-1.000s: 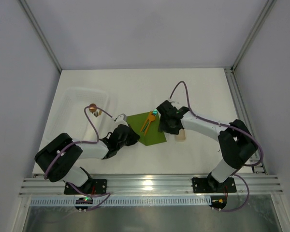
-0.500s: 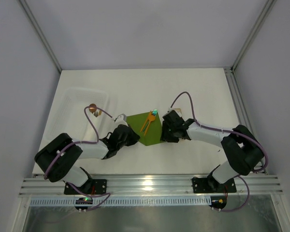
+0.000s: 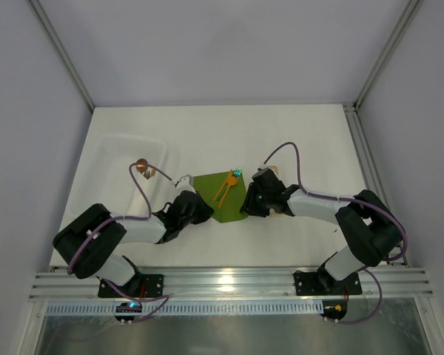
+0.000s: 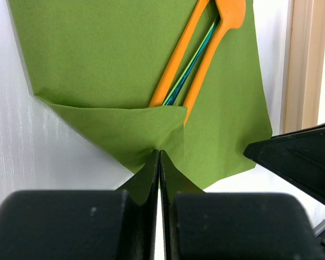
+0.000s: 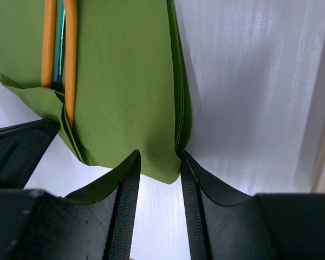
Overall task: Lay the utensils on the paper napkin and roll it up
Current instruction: Roll the napkin at the center of the board.
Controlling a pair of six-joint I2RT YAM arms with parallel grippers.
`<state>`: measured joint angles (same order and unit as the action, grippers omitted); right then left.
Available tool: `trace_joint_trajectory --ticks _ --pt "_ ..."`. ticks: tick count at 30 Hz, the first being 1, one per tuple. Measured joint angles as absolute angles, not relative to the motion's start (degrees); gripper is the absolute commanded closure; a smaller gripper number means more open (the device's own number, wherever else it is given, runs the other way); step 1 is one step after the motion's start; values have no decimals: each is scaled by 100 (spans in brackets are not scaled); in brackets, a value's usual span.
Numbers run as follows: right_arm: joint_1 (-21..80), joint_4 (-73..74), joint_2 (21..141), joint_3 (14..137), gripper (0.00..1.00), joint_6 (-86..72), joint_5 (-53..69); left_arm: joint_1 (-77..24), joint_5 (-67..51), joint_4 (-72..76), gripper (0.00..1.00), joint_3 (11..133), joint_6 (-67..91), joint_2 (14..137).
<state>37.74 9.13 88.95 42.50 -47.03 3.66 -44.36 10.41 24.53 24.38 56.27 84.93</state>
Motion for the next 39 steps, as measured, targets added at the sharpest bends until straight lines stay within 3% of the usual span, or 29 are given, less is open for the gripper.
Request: trace_joint_trajectory --ticks 19,39 --pt "3142 -121 8178 3236 55 -5041 899 -4436 1044 2351 100 2438 5583 8484" --pt "3216 283 8473 3557 55 -4624 1192 -4436 1044 2342 100 2438 5529 8484"
